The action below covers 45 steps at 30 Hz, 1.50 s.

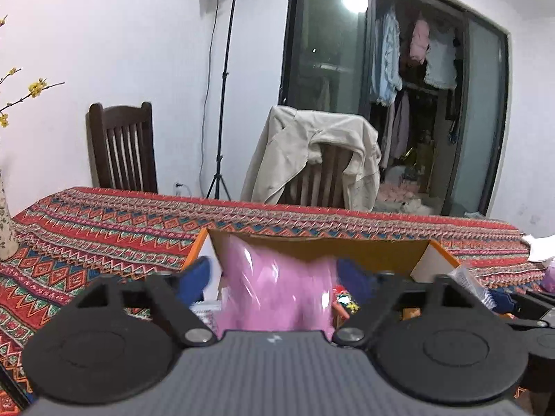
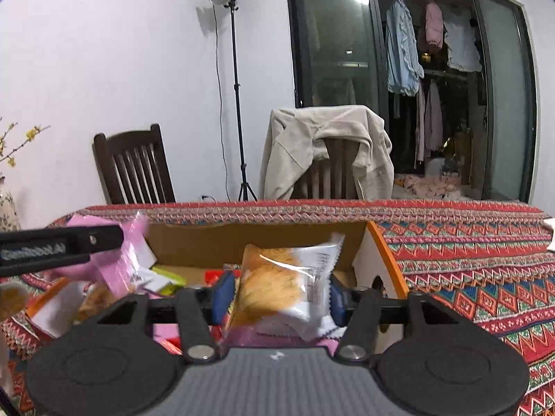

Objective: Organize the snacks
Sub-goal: 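Carry both packets over the cardboard box and open both grippers inside it, then lift both grippers out of the box and move back to the table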

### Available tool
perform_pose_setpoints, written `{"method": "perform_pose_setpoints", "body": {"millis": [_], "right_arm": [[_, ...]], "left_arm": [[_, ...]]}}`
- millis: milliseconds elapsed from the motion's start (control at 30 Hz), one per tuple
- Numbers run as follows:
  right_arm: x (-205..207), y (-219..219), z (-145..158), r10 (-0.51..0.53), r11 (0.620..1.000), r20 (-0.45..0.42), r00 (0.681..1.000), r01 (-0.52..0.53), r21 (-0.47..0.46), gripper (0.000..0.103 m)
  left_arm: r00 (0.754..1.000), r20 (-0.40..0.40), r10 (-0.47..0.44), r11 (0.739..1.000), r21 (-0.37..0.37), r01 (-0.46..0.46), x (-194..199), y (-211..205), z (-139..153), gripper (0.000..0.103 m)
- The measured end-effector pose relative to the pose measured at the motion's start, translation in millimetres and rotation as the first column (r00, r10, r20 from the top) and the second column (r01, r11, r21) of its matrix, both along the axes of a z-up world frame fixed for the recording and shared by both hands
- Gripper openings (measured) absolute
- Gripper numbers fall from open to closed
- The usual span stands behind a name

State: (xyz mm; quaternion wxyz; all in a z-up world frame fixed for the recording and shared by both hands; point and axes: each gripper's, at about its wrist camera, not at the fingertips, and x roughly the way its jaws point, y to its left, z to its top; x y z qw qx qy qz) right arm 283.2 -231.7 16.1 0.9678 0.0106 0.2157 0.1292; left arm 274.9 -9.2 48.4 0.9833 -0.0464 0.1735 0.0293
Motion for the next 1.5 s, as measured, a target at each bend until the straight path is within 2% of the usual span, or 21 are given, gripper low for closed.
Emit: {"method": "perform_pose_setpoints", "body": {"millis": [33, 67, 100, 167, 367, 533, 700, 1100, 1367, 1500], "right_arm": [[-1, -2, 0, -0.004, 1.000, -0.007, 1.000, 0.004, 0.007, 0.070], [-1, -5, 0, -0.008, 1.000, -0.011, 1.000, 0.008, 0.020, 0.087], [-3, -8, 0, -0.007, 0.999, -0.007, 1.000, 0.007, 0.034, 0.099], [-6, -11, 1, -0.008, 0.999, 0.003, 1.000, 0.008, 0.050, 0.103], [-4, -13, 2, -0.023, 0.999, -0.001, 1.000, 0.023, 0.040, 0.103], [-15, -14, 16, -0.016, 0.999, -0.026, 1.000, 0.017, 0.036, 0.103], [-34, -24, 24, -0.021, 0.999, -0.062, 0.998, 0.022, 0.023, 0.103], [-86, -48, 6, -0.024, 1.000, -0.116, 0.993, 0.022, -0.023, 0.103], [-91, -59, -27, -0.016, 1.000, -0.179, 0.984, 0.015, -0.005, 0.103], [-85, -61, -47, -0.017, 1.000, -0.246, 0.969, 0.021, 0.014, 0.103]], "left_arm": [[1.000, 0.013, 0.002, 1.000, -0.002, -0.002, -2, 0, 0, 0.099], [1.000, 0.031, 0.006, 1.000, -0.008, -0.006, -5, 1, 1, 0.103], [0.999, 0.042, 0.015, 1.000, -0.011, -0.014, -7, 1, 1, 0.103], [0.999, 0.037, 0.025, 1.000, -0.019, -0.024, -9, 1, 2, 0.103], [0.999, 0.031, 0.030, 0.998, -0.053, -0.028, -13, 4, 10, 0.103], [0.999, 0.035, -0.006, 0.992, -0.124, 0.010, -27, 8, 27, 0.103], [1.000, 0.022, -0.006, 0.995, -0.100, 0.008, -46, 5, 34, 0.103], [0.985, -0.168, 0.025, 0.995, -0.089, -0.040, -72, 15, 0, 0.103], [0.959, -0.283, 0.019, 0.997, -0.061, -0.038, -80, 7, -36, 0.103], [0.943, -0.332, 0.014, 0.998, -0.056, -0.034, -77, -1, -48, 0.103]]}}
